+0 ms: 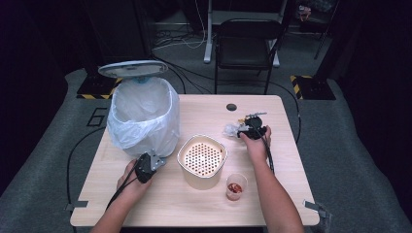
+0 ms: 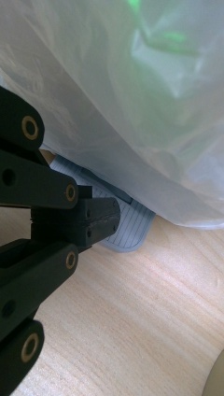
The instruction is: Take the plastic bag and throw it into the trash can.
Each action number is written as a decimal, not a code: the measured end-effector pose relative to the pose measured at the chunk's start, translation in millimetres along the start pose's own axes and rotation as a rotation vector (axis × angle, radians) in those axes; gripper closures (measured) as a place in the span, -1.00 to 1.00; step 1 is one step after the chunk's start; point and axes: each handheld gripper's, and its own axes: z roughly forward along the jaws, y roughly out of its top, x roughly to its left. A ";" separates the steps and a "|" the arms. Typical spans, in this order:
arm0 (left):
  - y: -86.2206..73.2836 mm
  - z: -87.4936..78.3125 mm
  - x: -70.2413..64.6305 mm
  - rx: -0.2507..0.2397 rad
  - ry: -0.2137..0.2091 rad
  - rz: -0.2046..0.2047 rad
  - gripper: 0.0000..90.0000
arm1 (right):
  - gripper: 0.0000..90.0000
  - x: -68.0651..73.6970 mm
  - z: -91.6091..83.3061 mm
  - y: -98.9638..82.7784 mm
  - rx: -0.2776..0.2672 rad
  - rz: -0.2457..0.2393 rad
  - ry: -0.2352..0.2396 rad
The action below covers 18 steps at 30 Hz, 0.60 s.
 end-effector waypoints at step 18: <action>-0.2 0.2 -0.4 -0.005 0.005 0.006 1.00 | 0.80 -13.0 -5.3 -6.9 -0.008 -0.036 0.051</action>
